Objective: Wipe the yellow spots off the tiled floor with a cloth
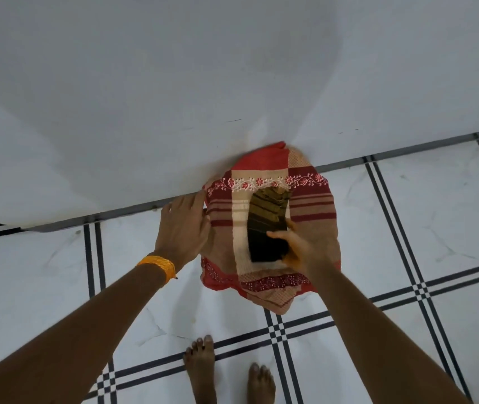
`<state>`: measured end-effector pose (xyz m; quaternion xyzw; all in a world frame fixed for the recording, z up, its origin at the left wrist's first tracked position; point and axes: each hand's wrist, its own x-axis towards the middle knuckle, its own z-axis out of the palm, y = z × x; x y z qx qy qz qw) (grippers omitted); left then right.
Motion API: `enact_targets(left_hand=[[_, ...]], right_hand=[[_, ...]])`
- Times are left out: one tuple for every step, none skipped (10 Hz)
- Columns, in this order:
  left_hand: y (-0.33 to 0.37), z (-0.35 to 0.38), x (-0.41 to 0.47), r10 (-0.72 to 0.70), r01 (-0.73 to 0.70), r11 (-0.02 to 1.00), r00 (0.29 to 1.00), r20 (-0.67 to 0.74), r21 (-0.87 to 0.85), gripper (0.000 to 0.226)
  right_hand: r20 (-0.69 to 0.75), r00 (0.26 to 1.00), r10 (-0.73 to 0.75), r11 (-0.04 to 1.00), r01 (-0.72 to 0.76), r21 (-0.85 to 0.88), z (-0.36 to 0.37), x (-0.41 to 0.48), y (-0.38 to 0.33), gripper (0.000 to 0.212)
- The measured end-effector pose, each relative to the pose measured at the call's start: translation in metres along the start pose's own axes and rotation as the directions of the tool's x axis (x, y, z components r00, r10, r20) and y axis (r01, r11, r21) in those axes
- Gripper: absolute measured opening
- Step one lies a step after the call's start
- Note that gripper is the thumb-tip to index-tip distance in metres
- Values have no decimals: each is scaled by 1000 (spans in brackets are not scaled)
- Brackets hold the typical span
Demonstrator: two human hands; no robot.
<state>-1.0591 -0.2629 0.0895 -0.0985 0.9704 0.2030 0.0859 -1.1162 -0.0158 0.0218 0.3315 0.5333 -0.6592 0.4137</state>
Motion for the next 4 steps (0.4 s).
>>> enact_targets(left_hand=[[5, 2, 4, 8, -7, 1000, 999, 43, -15, 59], [15, -3, 7, -5, 6, 1000, 999, 51, -13, 61], [17, -4, 2, -9, 9, 1000, 999, 53, -11, 54], [18, -10, 1, 18, -18, 998, 1000, 8, 55, 51]], right_hand=[[3, 1000, 0, 1000, 0, -29, -5, -1, 15, 73], [-56, 998, -41, 994, 35, -101, -2, -8, 16, 71], [-160, 987, 16, 996, -29, -83, -3, -13, 27, 60], [-227, 973, -36, 963, -27, -267, 0, -30, 33, 41]])
